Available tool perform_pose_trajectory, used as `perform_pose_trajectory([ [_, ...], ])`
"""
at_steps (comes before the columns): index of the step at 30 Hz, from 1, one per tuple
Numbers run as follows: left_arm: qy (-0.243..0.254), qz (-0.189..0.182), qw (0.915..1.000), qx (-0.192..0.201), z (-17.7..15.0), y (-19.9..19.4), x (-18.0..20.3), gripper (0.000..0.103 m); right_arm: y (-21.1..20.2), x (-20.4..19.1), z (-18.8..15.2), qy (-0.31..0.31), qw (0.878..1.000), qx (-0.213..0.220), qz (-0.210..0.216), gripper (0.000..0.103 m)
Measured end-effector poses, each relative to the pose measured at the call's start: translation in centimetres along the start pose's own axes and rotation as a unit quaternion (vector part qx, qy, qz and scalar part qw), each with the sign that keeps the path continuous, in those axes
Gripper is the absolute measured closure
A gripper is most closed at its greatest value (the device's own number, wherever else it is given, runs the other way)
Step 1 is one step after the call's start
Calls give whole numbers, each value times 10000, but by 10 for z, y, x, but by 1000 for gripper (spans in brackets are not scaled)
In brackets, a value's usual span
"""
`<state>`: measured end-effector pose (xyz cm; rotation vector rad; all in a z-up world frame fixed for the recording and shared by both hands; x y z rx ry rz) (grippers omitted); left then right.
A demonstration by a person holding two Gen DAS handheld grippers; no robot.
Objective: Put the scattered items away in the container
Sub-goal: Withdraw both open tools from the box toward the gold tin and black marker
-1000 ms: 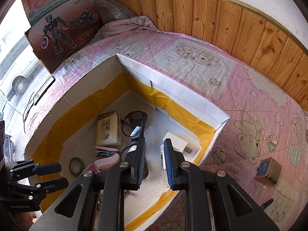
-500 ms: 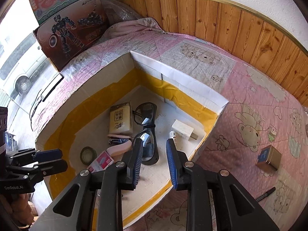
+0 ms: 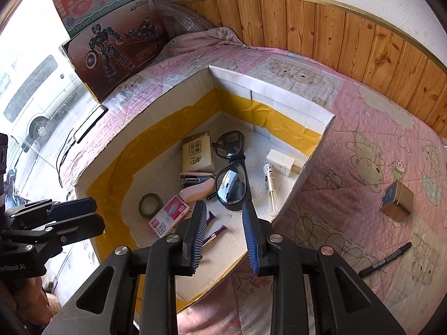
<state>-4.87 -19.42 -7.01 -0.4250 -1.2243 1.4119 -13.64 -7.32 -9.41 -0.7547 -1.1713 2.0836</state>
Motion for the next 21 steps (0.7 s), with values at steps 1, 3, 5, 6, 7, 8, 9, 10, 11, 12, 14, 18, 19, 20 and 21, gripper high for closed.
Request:
perform_pose_trajectory([
  [1, 42, 16, 10000, 29, -1, -2, 2, 54, -2, -1, -3, 14, 10000, 8, 32, 74],
  [3, 104, 37, 9999, 60, -4, -6, 6, 54, -5, -3, -9, 34, 10000, 21, 72, 74],
  [5, 147, 36, 9999, 76, -7, -9, 10, 54, -7, -6, -15, 52, 9999, 22, 109, 74],
  [6, 168, 37, 9998, 81, -8, -10, 12, 54, -8, -7, -18, 59, 9999, 30, 121, 74],
  [7, 193, 33, 9998, 84, -10, -11, 14, 54, -10, -7, -20, 74, 9999, 41, 135, 74],
  [8, 219, 32, 9997, 87, -11, -12, 16, 54, -11, -7, -23, 95, 9998, 53, 154, 74],
  [9, 241, 33, 9997, 95, -12, -13, 19, 54, -13, -7, -26, 118, 9998, 68, 171, 74],
  [10, 261, 31, 9996, 103, -13, -14, 21, 54, -15, -7, -29, 146, 9997, 84, 185, 74],
  [11, 288, 22, 9995, 108, -15, -15, 23, 54, -17, -6, -31, 179, 9996, 107, 202, 74],
  [12, 325, 18, 9994, 112, -16, -16, 26, 54, -19, -6, -34, 215, 9994, 131, 226, 74],
  [14, 412, 13, 9991, 120, -17, -17, 33, 54, -23, -4, -40, 315, 9990, 184, 274, 74],
  [18, 570, -63, 9983, 115, -21, -16, 49, 54, -28, 5, -55, 643, 9968, 282, 385, 74],
  [19, 623, -88, 9980, 114, -22, -16, 54, 54, -28, 8, -59, 741, 9960, 298, 412, 74],
  [20, 674, -106, 9976, 107, -22, -15, 58, 54, -28, 12, -64, 840, 9950, 311, 435, 74],
  [21, 732, -130, 9972, 88, -23, -13, 64, 54, -28, 16, -69, 929, 9941, 323, 447, 74],
])
Point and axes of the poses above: each gripper's, at about its wrist camera, not at the fingertips, and y roughly the way its jaws point, x to its right, z to its top, the point moved 6 cm from there along y, roughly the way its jaws point, and after that the axes turned 5 degrees about -x, right-handed, at the moved point
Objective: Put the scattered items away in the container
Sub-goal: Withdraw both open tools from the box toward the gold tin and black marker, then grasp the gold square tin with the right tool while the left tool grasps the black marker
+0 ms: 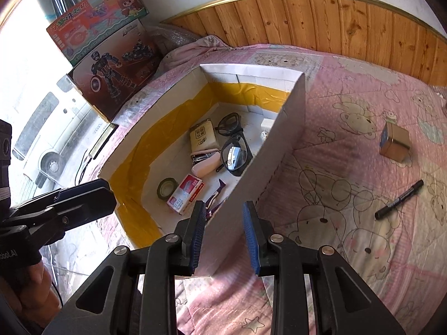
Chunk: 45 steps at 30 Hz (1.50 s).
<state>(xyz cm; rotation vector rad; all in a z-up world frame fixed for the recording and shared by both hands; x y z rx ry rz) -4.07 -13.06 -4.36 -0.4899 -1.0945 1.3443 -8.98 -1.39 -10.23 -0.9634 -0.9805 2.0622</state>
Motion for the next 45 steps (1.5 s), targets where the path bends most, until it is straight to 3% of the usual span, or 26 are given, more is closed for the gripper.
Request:
perform_pose_trajectory([
  [14, 931, -306, 9939, -511, -1, 61, 104, 54, -21, 124, -37, 1372, 9903, 154, -155, 70],
  [21, 1268, -478, 9873, -830, 2, 113, 154, 54, -29, 186, -29, 1332, 9893, 98, -593, 68],
  [23, 1326, -522, 9855, -920, 3, 128, 166, 54, -29, 201, -20, 1158, 9906, 66, -722, 66],
  [26, 1353, -619, 9835, -1033, 5, 146, 182, 54, -26, 221, 0, 738, 9932, 14, -902, 53],
  [33, 1224, -782, 9814, -1254, 16, 185, 200, 54, 2, 245, 66, -965, 9859, -147, -1356, 26],
  [40, 1024, -763, 9827, -1338, 34, 228, 207, 54, 60, 267, 101, -2405, 9574, -821, -1373, 23],
  [45, 1141, -627, 9812, -1423, 37, 260, 216, 54, 89, 266, 108, -2923, 9450, -971, -1104, 24],
])
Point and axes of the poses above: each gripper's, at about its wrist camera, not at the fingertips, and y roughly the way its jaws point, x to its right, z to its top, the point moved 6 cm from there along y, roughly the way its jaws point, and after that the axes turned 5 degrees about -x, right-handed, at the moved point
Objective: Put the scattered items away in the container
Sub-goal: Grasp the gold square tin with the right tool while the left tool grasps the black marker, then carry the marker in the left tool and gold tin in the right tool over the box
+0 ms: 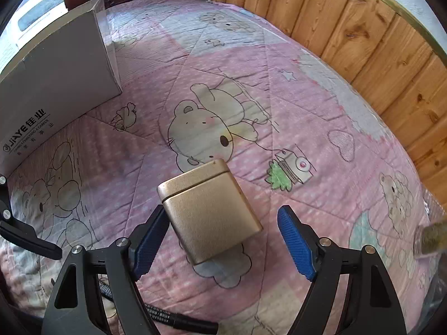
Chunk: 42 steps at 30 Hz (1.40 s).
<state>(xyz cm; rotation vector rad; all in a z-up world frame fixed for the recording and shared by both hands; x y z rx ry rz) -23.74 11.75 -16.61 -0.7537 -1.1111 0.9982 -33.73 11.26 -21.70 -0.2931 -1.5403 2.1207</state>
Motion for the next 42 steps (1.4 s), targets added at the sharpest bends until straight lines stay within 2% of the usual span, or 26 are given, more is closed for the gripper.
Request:
perform_pose_trajectory([
  [3, 70, 86, 9999, -68, 8, 18, 1, 54, 6, 5, -1, 270, 9984, 88, 496, 54],
  [5, 133, 105, 9998, -82, 13, 29, 4, 54, 4, 14, -4, 570, 9958, 235, 672, 54],
  [10, 385, 2, 9989, -260, 11, 54, 18, 56, -4, 43, -26, 1336, 9879, 466, 633, 54],
  [12, 654, 216, 9976, -123, 10, 57, 24, 57, -9, 53, -37, 1661, 9828, 527, 604, 54],
  [15, 860, 542, 9948, -20, 11, 59, 24, 76, -16, 66, -49, 2135, 9727, 647, 638, 54],
  [18, 732, 487, 9961, -21, 13, 56, 16, 90, -26, 72, -59, 2514, 9622, 793, 690, 54],
  [26, 232, 356, 9991, -75, 6, 40, 0, 90, -42, 64, -80, 3068, 9460, 836, 630, 54],
  [42, 96, 336, 9989, 311, -31, -36, -2, 90, -77, -6, -113, 3835, 9156, 913, 793, 54],
])
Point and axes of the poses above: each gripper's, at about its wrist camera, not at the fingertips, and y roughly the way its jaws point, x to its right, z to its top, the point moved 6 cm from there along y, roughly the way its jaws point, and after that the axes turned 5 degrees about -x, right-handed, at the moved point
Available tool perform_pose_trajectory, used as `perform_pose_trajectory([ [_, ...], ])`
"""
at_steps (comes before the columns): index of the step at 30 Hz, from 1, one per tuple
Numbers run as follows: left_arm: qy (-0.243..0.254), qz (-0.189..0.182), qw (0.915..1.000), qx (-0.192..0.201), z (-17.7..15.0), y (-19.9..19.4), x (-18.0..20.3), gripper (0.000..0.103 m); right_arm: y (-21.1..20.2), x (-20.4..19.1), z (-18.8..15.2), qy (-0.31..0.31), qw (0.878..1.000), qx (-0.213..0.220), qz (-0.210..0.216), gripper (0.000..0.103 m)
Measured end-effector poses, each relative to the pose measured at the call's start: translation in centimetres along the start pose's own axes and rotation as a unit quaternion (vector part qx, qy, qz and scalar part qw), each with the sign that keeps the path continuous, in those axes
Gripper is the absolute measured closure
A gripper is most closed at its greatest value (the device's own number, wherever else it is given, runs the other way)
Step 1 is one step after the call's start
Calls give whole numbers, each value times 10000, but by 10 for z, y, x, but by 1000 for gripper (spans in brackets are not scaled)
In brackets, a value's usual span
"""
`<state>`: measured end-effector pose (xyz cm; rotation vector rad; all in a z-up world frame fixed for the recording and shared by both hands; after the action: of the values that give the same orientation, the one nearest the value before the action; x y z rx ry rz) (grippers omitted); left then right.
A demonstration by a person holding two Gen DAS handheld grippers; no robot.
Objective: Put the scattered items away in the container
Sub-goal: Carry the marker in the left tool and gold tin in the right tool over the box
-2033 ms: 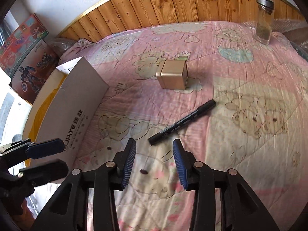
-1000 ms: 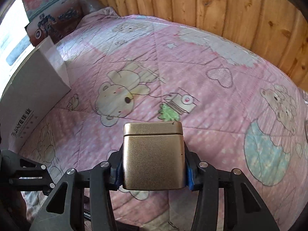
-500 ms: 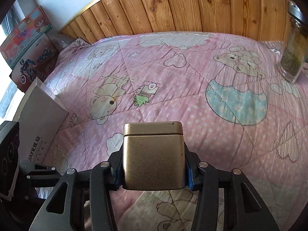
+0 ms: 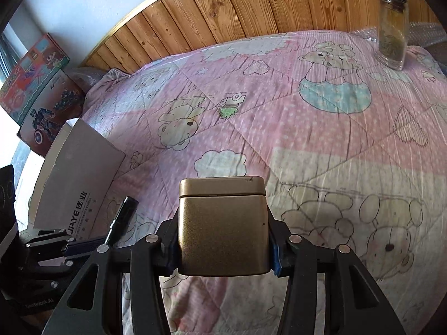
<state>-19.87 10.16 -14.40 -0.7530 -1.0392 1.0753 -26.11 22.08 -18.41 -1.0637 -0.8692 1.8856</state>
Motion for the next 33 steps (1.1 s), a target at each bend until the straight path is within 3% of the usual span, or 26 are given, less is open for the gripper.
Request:
perform_pose_trajectory([
  [17, -39, -121, 9992, 366, -56, -72, -8, 90, -21, -67, -72, 174, 9998, -27, 37, 54],
  [33, -154, -265, 9957, 876, -87, -131, -28, 90, -42, -142, -105, -121, 9998, 72, 103, 54],
])
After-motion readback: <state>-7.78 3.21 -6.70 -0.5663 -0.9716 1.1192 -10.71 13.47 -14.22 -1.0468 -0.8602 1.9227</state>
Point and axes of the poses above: each gripper's, at about its wrist camera, not at the fingertips, and y roughly the way its jaws point, x to its right, z to its top, the point moved 6 cm from there along y, roughly the way its jaws point, and after that the axes turned 5 degrees about -x, right-handed, at the moved point
